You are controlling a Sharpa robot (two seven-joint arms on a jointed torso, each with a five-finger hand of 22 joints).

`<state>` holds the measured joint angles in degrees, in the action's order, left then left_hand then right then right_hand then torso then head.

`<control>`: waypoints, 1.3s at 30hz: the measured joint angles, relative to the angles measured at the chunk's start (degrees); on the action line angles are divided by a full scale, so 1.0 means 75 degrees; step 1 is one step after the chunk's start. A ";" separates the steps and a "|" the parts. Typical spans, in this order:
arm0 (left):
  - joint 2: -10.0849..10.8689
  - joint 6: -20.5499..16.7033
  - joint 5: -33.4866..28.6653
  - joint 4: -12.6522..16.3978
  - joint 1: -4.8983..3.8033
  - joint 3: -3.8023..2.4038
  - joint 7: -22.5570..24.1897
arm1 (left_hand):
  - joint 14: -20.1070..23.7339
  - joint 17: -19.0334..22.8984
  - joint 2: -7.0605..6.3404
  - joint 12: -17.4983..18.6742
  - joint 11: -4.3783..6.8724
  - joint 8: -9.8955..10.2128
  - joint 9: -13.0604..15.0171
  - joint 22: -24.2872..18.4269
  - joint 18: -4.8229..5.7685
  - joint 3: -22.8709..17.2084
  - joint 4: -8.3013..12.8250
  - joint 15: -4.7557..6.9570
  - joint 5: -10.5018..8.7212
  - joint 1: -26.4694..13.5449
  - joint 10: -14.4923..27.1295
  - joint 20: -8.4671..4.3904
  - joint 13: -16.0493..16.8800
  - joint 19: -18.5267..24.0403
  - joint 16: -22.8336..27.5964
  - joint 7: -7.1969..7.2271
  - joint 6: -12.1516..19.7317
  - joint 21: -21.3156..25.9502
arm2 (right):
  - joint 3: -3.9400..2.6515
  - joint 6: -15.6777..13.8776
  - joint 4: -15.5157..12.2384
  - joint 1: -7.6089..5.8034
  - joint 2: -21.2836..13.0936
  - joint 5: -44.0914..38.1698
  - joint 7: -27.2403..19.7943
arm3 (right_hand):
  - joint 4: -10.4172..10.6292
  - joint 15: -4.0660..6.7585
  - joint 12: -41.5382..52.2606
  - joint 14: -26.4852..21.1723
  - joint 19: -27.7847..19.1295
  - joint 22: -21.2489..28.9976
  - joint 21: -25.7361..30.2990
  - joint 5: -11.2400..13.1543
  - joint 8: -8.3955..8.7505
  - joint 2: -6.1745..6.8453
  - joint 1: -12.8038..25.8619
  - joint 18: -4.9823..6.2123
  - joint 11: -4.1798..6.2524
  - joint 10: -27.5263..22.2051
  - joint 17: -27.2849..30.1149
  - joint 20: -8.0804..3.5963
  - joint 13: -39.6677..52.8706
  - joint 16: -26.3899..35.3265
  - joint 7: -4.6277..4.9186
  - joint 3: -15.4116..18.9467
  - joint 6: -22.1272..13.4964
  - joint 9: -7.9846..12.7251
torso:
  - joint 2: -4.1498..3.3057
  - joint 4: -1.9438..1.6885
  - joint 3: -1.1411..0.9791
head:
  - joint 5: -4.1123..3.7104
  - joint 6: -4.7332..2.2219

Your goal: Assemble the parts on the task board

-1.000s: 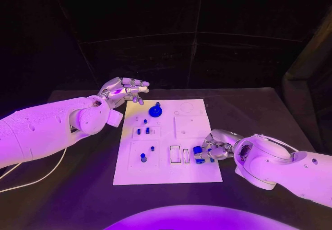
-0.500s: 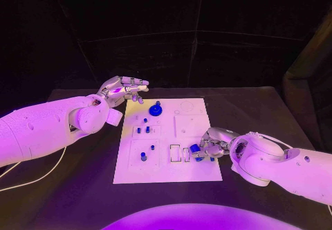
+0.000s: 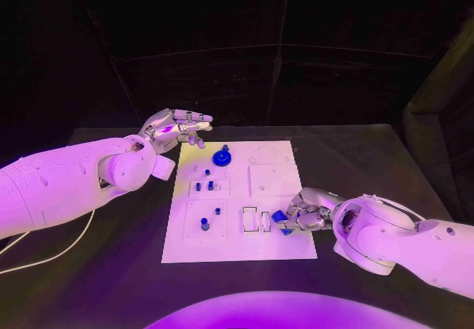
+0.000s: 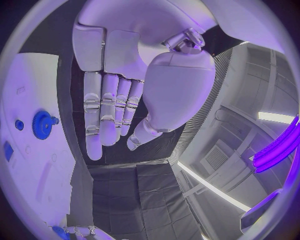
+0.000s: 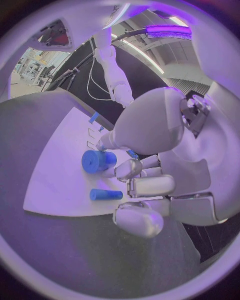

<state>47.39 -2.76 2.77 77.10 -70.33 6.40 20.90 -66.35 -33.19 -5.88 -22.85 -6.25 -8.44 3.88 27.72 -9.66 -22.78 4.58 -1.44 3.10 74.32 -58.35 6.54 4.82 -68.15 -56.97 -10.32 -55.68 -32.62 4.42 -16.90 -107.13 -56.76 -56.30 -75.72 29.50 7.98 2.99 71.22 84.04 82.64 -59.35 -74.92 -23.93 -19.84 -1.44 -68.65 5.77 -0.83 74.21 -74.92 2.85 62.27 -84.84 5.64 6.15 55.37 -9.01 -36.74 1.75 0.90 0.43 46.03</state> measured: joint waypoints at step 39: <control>-0.0006 0.0013 0.0000 0.0022 -0.0002 0.0001 -0.0030 | 0.0000 -0.0001 0.0000 0.0000 0.0000 0.0000 0.0000 0.0002 0.0000 0.0000 0.0000 0.0000 0.0000 0.0000 0.0000 0.0000 0.0000 0.0000 0.0000 0.0000 0.0000 0.0000 | -0.0049 -0.1172 0.0181 -0.0079 0.1068 0.0997 -0.0091 | 0.0198 0.0082 -0.0001 -0.0027 0.0024 -0.0001 0.0033 0.0094 -0.0194 -0.0125 0.0195 -0.0001 0.0084 0.0083 0.0002 -0.0084 0.0070 0.0000 -0.0119 0.0259 0.0175 -0.0262 | -0.0024 -0.0002 -0.0003 | 0.0130 0.0026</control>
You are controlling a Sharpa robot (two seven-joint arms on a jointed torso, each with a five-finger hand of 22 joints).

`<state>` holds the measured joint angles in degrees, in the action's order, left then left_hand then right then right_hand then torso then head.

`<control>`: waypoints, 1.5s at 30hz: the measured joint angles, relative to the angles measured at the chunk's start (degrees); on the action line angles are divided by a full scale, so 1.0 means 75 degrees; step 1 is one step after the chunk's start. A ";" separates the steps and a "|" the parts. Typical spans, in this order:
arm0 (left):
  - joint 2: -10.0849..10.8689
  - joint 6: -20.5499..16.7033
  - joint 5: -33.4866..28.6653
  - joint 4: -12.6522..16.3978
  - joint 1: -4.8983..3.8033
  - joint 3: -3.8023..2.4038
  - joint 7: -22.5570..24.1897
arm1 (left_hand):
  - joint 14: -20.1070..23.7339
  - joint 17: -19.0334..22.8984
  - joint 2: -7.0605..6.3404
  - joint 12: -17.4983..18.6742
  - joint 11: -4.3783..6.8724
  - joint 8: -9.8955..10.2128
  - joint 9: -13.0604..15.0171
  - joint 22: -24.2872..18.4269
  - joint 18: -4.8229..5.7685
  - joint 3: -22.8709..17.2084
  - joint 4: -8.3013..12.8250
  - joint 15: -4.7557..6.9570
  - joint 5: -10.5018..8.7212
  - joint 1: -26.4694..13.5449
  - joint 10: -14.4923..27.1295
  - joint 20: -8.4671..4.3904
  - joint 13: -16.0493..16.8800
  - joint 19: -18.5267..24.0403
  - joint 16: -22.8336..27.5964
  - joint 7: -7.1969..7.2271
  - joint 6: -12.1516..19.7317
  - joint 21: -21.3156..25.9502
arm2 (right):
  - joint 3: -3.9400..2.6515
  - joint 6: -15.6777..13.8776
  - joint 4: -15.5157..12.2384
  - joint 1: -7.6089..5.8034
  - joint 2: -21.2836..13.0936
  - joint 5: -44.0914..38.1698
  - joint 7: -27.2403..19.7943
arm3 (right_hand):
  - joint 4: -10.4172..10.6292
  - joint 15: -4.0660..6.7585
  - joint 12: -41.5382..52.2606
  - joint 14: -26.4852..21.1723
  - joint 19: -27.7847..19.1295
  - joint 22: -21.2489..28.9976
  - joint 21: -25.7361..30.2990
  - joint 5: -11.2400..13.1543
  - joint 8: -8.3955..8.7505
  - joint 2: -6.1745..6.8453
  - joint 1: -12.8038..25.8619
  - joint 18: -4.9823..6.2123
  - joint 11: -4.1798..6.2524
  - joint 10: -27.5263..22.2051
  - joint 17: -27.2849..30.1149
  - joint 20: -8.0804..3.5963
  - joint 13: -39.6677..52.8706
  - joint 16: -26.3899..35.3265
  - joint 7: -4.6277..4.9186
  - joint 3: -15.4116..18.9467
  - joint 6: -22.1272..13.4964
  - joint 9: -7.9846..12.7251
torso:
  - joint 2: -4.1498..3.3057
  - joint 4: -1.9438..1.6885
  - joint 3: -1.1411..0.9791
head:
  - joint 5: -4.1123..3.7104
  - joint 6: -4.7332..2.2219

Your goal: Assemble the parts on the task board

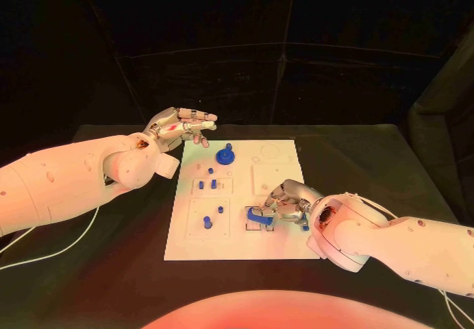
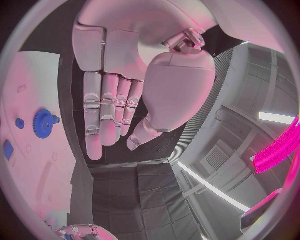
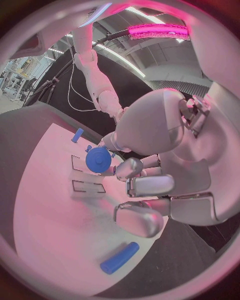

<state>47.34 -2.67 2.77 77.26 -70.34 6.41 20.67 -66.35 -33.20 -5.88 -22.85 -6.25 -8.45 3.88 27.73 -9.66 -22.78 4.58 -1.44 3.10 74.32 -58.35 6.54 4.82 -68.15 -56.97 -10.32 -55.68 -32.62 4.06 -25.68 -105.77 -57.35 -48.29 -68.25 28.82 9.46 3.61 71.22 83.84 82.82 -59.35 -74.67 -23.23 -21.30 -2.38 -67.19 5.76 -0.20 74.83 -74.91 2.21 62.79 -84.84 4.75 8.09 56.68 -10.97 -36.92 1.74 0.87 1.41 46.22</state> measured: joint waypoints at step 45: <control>-0.0001 0.0002 0.0089 0.0004 0.0000 0.0000 -0.0010 | 0.0000 0.0000 0.0000 0.0000 0.0000 0.0000 0.0000 0.0001 0.0000 0.0000 0.0000 0.0000 0.0000 0.0000 0.0000 0.0000 0.0000 0.0000 0.0000 0.0000 0.0000 0.0000 | 0.0001 0.0305 -0.0196 -0.0003 -0.0444 -0.0911 -0.0708 | -0.0992 0.0089 -0.0308 0.0022 -0.0043 0.0050 0.0062 0.2173 -0.0611 0.0255 -0.1096 0.0000 0.0064 -0.0076 -0.0003 -0.0041 -0.0186 0.0042 -0.0144 0.0019 0.0269 -0.0567 | 0.0038 0.0091 -0.0004 | 0.0004 -0.0054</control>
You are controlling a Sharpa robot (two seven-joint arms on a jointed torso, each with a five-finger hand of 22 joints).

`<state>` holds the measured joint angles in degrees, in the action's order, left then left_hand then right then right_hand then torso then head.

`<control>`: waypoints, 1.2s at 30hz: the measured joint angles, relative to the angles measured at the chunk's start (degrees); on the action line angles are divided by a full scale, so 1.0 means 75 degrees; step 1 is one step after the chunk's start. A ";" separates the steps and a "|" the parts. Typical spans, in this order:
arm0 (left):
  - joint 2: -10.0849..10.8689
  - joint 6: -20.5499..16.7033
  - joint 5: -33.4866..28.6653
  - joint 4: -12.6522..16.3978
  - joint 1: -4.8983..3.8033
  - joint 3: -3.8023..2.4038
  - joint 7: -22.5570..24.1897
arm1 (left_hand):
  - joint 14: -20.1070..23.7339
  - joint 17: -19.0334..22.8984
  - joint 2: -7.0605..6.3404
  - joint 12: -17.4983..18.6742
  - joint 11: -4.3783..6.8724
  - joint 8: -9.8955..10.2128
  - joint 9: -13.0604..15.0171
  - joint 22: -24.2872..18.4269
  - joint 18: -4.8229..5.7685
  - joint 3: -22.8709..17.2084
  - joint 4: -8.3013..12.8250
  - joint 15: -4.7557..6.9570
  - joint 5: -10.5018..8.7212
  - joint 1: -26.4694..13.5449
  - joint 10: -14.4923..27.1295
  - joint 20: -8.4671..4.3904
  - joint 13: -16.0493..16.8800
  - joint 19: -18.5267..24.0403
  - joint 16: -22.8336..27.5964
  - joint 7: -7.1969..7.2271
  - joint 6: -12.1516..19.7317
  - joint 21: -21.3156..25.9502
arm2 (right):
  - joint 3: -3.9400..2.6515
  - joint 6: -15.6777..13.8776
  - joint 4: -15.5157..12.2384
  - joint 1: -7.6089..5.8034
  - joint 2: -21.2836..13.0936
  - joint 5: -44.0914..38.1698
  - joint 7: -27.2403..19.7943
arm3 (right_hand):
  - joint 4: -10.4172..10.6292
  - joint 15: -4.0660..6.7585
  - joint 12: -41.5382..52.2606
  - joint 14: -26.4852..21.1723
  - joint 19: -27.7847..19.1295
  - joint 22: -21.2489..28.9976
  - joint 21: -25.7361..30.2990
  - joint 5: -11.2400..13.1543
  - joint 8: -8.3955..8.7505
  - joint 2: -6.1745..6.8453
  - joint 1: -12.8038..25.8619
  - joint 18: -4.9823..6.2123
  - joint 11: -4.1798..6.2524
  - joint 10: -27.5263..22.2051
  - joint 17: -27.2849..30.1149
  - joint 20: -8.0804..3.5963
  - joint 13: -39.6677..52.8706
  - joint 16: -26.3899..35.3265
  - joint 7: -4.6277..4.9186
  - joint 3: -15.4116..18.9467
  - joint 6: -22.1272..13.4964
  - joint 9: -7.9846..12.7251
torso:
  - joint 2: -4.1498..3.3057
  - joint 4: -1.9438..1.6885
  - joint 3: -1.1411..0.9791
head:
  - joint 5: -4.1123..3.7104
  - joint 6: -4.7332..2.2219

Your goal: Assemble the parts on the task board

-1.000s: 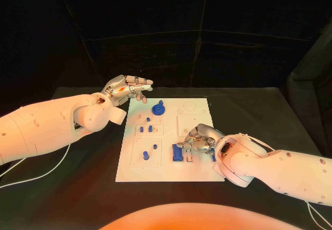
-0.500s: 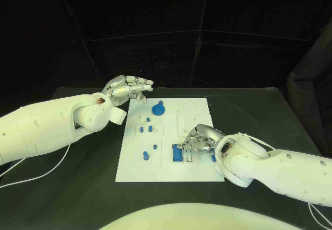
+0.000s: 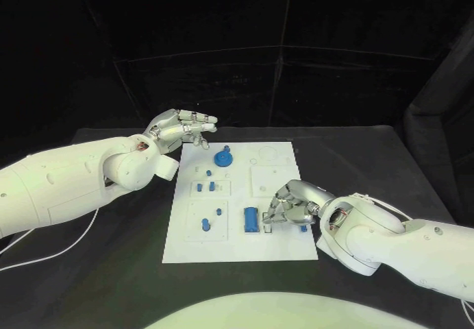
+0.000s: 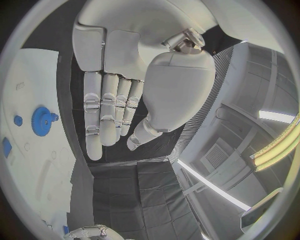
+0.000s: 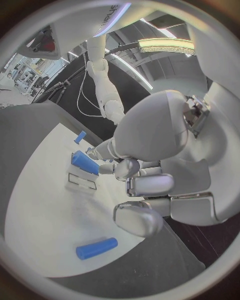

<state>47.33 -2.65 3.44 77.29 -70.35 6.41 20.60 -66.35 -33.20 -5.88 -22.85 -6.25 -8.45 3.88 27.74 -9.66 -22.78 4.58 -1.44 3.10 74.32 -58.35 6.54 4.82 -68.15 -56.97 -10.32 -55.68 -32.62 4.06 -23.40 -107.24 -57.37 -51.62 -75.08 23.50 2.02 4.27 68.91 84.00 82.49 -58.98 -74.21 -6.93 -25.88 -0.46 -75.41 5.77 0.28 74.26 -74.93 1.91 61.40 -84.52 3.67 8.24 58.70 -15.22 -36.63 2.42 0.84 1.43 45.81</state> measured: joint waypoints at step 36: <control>0.0010 0.0006 0.0018 0.0042 0.0001 0.0001 0.0000 | 0.0056 0.0031 0.0000 -0.0029 0.0000 0.0000 0.0000 -0.0023 0.0000 0.0055 0.0011 0.0001 0.0000 0.0000 0.0000 0.0025 0.0000 0.0025 0.0000 0.0000 0.0000 0.0054 | -0.0003 0.0678 0.0686 0.0006 0.1025 -0.1891 0.0415 | -0.0432 0.0279 0.0372 -0.0009 0.0069 -0.0157 0.0000 0.0349 -0.1984 -0.0216 0.0090 0.0000 0.0359 0.0391 0.0002 -0.0259 0.0614 0.0029 -0.0363 0.0051 -0.0425 -0.1389 | 0.0001 0.0021 -0.0001 | 0.0107 0.0108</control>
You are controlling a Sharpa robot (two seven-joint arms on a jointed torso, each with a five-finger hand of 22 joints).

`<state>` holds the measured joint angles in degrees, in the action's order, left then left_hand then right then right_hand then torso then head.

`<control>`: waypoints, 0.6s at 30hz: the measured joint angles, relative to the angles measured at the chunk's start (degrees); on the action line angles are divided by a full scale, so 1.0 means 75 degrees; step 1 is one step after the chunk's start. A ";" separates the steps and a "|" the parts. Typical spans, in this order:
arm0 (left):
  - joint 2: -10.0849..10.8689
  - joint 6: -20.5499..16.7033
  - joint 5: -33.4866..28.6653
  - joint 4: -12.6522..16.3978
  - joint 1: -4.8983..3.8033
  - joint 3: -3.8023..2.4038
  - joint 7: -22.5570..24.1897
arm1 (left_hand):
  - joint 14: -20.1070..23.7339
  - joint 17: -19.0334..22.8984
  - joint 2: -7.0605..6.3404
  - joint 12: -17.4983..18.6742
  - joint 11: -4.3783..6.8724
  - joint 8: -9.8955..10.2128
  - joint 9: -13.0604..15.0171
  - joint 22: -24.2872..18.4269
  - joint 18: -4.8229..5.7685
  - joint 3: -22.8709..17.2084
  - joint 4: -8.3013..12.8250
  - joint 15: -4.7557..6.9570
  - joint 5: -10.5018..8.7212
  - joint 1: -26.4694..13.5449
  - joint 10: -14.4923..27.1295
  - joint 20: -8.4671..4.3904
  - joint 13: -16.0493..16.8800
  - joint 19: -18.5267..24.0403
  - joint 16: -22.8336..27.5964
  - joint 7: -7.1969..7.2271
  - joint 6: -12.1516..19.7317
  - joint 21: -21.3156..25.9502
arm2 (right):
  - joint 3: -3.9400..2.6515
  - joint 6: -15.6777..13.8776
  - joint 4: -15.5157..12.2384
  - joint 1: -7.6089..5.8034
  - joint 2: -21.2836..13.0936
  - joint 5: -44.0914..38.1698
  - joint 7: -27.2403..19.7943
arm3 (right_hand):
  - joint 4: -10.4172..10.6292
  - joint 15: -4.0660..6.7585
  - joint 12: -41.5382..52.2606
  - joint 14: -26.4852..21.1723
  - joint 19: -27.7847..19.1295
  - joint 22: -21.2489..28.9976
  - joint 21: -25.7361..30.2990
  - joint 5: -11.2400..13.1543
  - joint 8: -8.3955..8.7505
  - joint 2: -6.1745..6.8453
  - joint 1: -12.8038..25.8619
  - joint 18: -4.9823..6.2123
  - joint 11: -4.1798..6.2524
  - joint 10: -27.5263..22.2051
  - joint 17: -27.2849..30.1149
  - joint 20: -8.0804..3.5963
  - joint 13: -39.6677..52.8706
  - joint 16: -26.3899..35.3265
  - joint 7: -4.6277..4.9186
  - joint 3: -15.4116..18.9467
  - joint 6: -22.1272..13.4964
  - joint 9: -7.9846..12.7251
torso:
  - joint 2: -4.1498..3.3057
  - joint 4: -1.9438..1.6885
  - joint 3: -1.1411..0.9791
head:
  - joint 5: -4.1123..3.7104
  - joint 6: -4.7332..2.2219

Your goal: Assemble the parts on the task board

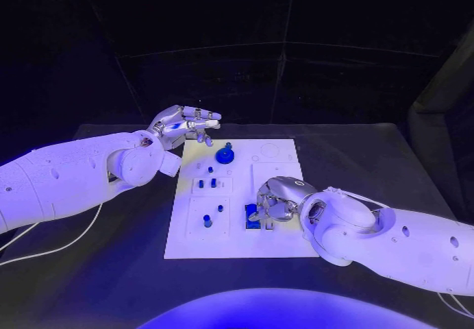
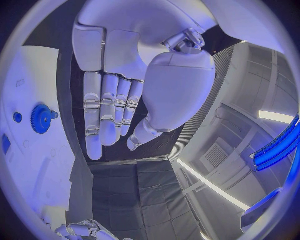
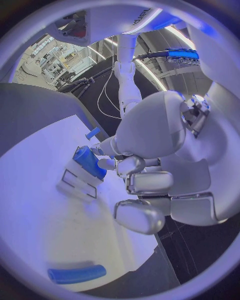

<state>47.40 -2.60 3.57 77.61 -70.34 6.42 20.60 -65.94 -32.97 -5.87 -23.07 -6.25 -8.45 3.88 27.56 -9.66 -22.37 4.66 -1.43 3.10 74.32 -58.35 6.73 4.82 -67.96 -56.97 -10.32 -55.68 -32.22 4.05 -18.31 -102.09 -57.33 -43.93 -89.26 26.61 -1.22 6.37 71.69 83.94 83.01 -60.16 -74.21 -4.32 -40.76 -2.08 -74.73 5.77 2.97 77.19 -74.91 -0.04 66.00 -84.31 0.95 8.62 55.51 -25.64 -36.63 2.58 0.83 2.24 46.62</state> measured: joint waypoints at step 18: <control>0.0003 0.0000 0.0003 -0.0003 0.0000 0.0000 -0.0001 | -0.0001 -0.0001 0.0000 0.0000 0.0000 0.0000 0.0000 0.0001 0.0000 -0.0001 0.0000 0.0000 0.0000 0.0000 0.0000 0.0000 0.0000 0.0000 0.0000 0.0000 0.0000 0.0000 | -0.0002 -0.0199 0.0153 -0.0003 0.0051 -0.0190 0.0060 | -0.0030 0.0000 0.0000 0.0000 0.0000 -0.0003 0.0000 0.0001 -0.0066 -0.0120 0.0023 0.0000 -0.0001 -0.0001 0.0001 0.0000 -0.0005 -0.0001 -0.0024 -0.0031 -0.0078 -0.0059 | 0.0000 -0.0007 -0.0002 | -0.0001 0.0013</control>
<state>47.43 -2.60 3.59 77.58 -70.34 6.42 20.59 -65.94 -32.97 -5.87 -23.07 -6.25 -8.45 3.88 27.57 -9.66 -22.37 4.67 -1.43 3.10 74.32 -58.35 6.73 4.82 -67.97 -56.97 -10.32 -55.68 -32.22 4.03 -19.80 -100.94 -57.35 -43.55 -90.69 27.06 -1.44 6.37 71.70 83.93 83.01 -60.18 -74.21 -4.31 -41.26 -2.98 -74.56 5.77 2.96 77.18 -74.91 -0.04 65.97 -84.31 0.77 8.39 54.92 -26.07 -36.63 2.53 0.81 2.22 46.72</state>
